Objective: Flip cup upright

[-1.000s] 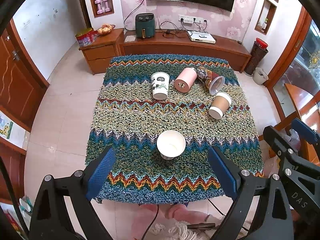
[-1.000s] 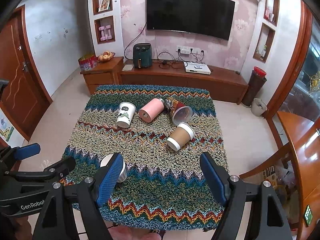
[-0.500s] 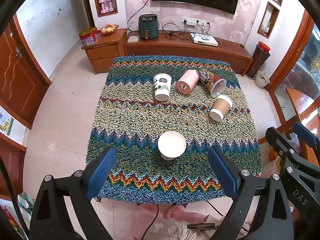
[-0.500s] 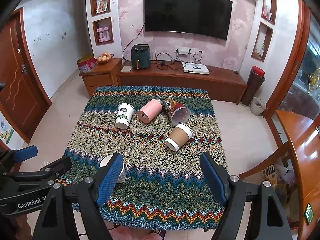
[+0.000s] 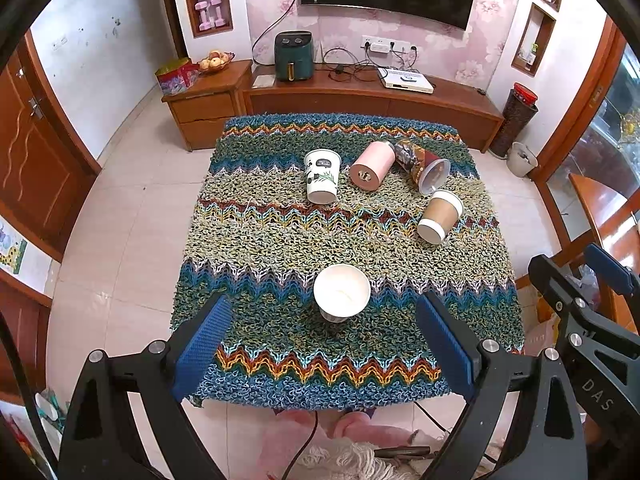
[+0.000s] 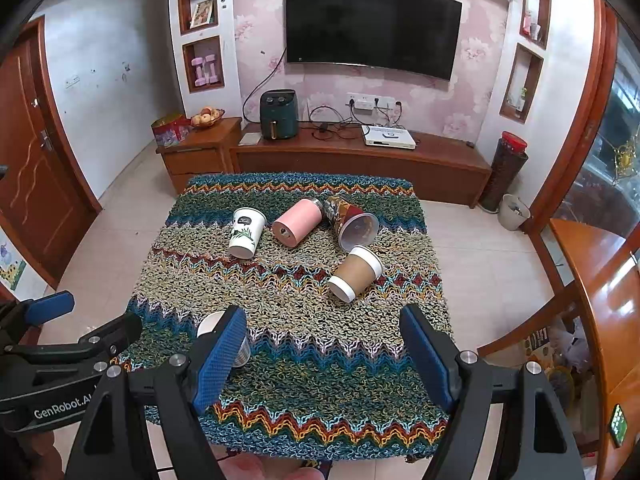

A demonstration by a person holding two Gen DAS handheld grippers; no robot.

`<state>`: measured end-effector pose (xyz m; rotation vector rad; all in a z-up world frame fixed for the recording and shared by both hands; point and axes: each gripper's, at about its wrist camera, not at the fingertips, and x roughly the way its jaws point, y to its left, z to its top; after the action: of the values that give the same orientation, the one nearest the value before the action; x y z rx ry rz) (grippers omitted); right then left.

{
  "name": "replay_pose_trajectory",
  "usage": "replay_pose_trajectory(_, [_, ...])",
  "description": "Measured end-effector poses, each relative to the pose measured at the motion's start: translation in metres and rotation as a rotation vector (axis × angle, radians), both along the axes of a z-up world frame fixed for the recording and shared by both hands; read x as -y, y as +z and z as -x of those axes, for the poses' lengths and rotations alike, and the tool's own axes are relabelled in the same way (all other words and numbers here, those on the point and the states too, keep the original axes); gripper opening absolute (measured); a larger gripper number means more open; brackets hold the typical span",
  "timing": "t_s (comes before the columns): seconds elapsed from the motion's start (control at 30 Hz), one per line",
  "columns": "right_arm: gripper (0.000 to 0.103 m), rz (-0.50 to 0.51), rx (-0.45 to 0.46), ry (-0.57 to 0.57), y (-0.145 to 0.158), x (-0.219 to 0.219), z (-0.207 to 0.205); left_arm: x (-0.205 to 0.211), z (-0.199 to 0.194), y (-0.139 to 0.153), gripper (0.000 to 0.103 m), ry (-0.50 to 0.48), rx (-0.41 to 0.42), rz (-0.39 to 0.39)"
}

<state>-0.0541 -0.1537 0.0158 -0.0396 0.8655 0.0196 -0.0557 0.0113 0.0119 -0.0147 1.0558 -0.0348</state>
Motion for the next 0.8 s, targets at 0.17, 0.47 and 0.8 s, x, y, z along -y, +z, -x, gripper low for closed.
replay_pose_trajectory(0.17, [0.08,0.004,-0.004,0.002,-0.0008,-0.0015,0.0009,0.0015,-0.0012,0.0015,0.095,-0.003,0.001,-0.004])
replay_pose_trajectory(0.47, [0.08,0.004,-0.011,0.002,-0.0021,-0.0032,0.0011,-0.0011,-0.0006,-0.0004,0.095,-0.006,-0.006,-0.001])
replay_pose_trajectory(0.8, [0.08,0.006,-0.012,0.001,-0.0045,-0.0062,0.0013,-0.0014,-0.0003,-0.0015,0.095,-0.006,-0.008,-0.001])
